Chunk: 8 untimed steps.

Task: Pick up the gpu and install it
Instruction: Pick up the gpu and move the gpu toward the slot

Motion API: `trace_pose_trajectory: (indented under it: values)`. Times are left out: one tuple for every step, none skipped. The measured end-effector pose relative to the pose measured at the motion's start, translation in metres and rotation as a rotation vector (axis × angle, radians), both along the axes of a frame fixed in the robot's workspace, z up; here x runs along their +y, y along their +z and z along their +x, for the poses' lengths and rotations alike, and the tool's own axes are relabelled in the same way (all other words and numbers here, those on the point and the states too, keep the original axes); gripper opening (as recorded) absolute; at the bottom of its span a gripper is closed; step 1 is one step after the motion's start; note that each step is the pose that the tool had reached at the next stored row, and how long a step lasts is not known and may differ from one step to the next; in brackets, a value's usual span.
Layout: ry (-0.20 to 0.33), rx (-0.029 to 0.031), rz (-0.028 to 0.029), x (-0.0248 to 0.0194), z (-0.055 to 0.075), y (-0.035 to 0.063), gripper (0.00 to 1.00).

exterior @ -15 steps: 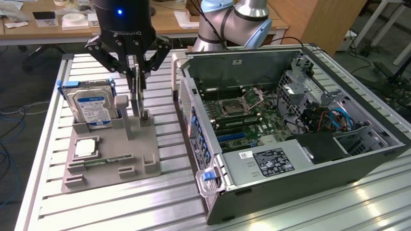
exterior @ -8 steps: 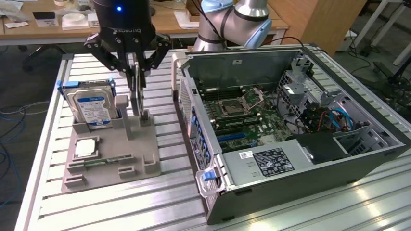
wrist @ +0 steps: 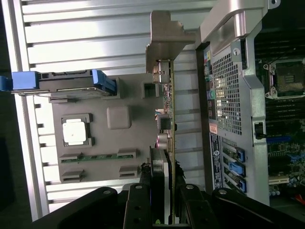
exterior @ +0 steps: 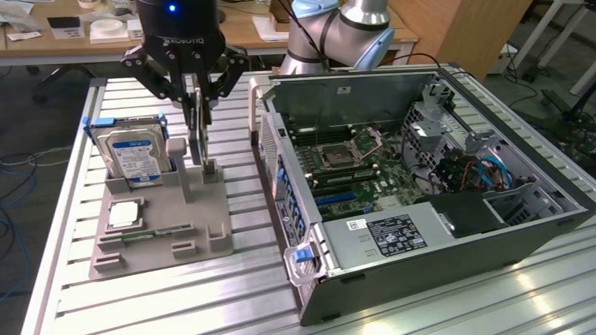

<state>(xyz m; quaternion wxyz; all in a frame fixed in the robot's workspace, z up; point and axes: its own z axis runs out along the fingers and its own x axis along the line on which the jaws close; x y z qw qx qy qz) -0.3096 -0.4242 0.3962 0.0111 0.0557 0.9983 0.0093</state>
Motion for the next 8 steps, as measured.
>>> trace_pose_trajectory:
  values:
    - [0.000, 0.0000, 0.0000, 0.0000, 0.0000, 0.0004, 0.28]
    - [0.000, 0.0001, 0.0001, 0.0000, 0.0000, 0.0008, 0.28]
    - [0.000, 0.0000, 0.0001, 0.0000, 0.0000, 0.0012, 0.28]
    - [0.000, 0.0001, 0.0001, 0.0000, 0.0000, 0.0017, 0.28]
    - [0.000, 0.0000, 0.0002, 0.0000, 0.0000, 0.0021, 0.28]
    - [0.000, 0.0001, 0.0001, 0.0000, 0.0000, 0.0027, 0.28]
    - [0.000, 0.0000, 0.0001, 0.0000, 0.0000, 0.0032, 0.28]
    - [0.000, 0.0000, 0.0002, 0.0000, 0.0000, 0.0038, 0.28]
